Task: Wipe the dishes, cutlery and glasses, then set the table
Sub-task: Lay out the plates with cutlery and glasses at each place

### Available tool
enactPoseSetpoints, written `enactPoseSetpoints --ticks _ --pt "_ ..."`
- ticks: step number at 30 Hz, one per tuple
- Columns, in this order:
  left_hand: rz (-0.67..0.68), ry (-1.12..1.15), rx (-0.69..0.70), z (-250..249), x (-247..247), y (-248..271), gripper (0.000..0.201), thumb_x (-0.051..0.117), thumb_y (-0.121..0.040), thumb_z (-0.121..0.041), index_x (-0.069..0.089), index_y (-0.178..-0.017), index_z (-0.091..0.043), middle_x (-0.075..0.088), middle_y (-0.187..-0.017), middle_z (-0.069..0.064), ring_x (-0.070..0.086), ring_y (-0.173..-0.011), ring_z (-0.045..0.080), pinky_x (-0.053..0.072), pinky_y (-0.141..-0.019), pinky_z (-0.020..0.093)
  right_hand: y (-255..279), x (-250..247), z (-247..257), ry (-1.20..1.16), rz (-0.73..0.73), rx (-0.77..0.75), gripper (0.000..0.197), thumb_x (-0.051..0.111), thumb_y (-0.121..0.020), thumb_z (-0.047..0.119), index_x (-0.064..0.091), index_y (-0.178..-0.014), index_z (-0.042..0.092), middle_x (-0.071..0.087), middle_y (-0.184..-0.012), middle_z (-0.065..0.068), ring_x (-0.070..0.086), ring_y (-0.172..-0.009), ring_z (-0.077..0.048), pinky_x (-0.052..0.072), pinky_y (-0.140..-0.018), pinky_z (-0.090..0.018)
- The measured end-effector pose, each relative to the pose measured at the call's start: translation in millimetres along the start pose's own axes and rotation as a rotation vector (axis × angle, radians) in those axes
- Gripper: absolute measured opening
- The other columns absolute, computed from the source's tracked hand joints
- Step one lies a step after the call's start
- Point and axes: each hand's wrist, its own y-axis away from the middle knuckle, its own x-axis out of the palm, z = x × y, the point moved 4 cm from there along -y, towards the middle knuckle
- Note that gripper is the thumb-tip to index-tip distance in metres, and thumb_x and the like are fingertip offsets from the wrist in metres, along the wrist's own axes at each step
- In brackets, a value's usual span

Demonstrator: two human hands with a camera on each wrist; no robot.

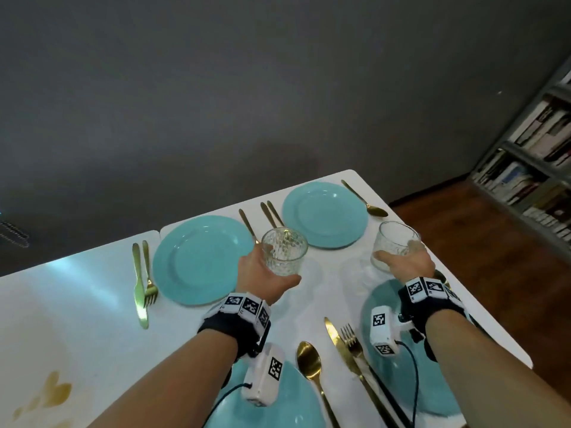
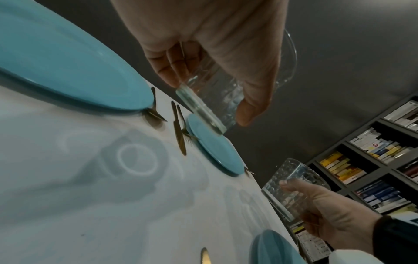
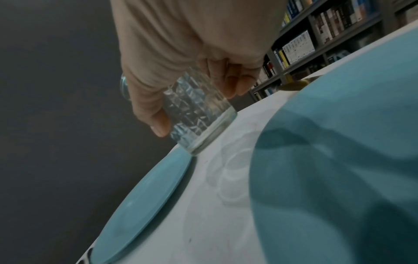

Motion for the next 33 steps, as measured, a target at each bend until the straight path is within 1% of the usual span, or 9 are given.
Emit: enactPoseSetpoints --ticks 3,7,9,13,17,19,22,26,33 --pt "0.039 -0.021 0.016 -12 19 -5 0.067 0.086 -0.058 -0.032 0.058 -0.115 -0.011 0.067 -0.107 0.005 0.061 -0.102 0.023 0.047 -0.082 0.025 -19 -5 -7 -0.021 -0.033 0.037 0.088 0.083 -0.065 0.029 0.035 -0.139 0.021 0.041 -0.141 -0.013 0.043 -0.127 -0.036 0.039 -0.103 -0.043" --pt "0.084 -0.028 0.013 -15 45 -14 0.077 0.087 -0.055 -0.035 0.056 -0.122 -0.012 0.066 -0.114 0.003 0.060 -0.106 0.021 0.047 -0.086 0.024 -36 -4 -15 -0.068 -0.047 0.077 0.086 0.083 -0.065 0.025 0.036 -0.136 0.023 0.041 -0.140 -0.015 0.044 -0.124 -0.038 0.041 -0.101 -0.046" --pt "0.101 -0.031 0.006 -15 57 -18 0.079 0.087 -0.054 -0.036 0.055 -0.123 -0.012 0.065 -0.116 0.003 0.060 -0.107 0.019 0.045 -0.084 0.021 -41 -2 -19 -0.072 -0.053 0.089 0.086 0.084 -0.064 0.025 0.036 -0.135 0.022 0.042 -0.139 -0.015 0.044 -0.124 -0.038 0.042 -0.100 -0.046" --pt "0.135 -0.038 -0.002 -17 78 -23 0.079 0.087 -0.053 -0.036 0.054 -0.122 -0.016 0.064 -0.117 0.003 0.058 -0.112 0.022 0.047 -0.093 0.027 -48 2 -25 -0.088 -0.057 0.090 0.086 0.085 -0.064 0.023 0.036 -0.135 0.023 0.043 -0.138 -0.014 0.044 -0.125 -0.037 0.041 -0.101 -0.045" --pt "0.162 -0.026 -0.009 -20 94 -26 0.079 0.088 -0.055 -0.035 0.053 -0.123 -0.016 0.064 -0.118 0.002 0.059 -0.110 0.019 0.043 -0.084 0.020 -53 0 -30 -0.096 -0.086 0.069 0.089 0.086 -0.061 0.022 0.037 -0.135 0.020 0.045 -0.136 -0.014 0.043 -0.125 -0.036 0.040 -0.103 -0.044" --pt "0.170 -0.014 -0.008 -23 100 -27 0.081 0.088 -0.055 -0.034 0.052 -0.125 -0.016 0.063 -0.120 0.001 0.058 -0.111 0.018 0.040 -0.084 0.018 -54 -1 -31 -0.096 -0.087 0.070 0.091 0.088 -0.058 0.025 0.038 -0.134 0.019 0.047 -0.135 -0.013 0.043 -0.125 -0.035 0.040 -0.104 -0.044" --pt "0.189 -0.012 -0.005 -25 109 -29 0.084 0.088 -0.055 -0.035 0.050 -0.128 -0.016 0.061 -0.123 0.002 0.056 -0.115 0.019 0.041 -0.091 0.021 -53 -2 -34 -0.103 -0.076 0.069 0.097 0.089 -0.054 0.028 0.037 -0.135 0.018 0.049 -0.134 -0.011 0.044 -0.126 -0.034 0.039 -0.106 -0.046" --pt "0.202 -0.017 -0.003 -27 119 -29 0.088 0.088 -0.052 -0.037 0.050 -0.128 -0.017 0.061 -0.122 0.004 0.053 -0.118 0.023 0.045 -0.100 0.033 -50 -7 -35 -0.072 -0.053 0.037 0.094 0.088 -0.059 0.022 0.037 -0.138 0.015 0.051 -0.135 -0.010 0.045 -0.126 -0.032 0.039 -0.107 -0.041" --pt "0.241 -0.058 -0.006 -22 124 -19 0.087 0.090 -0.051 -0.035 0.051 -0.126 -0.015 0.062 -0.123 0.003 0.055 -0.116 0.021 0.043 -0.097 0.026 -41 -12 -31 -0.027 -0.013 0.017 0.107 0.085 -0.064 0.016 0.019 -0.147 0.016 0.046 -0.140 -0.012 0.041 -0.131 -0.033 0.035 -0.107 -0.039"
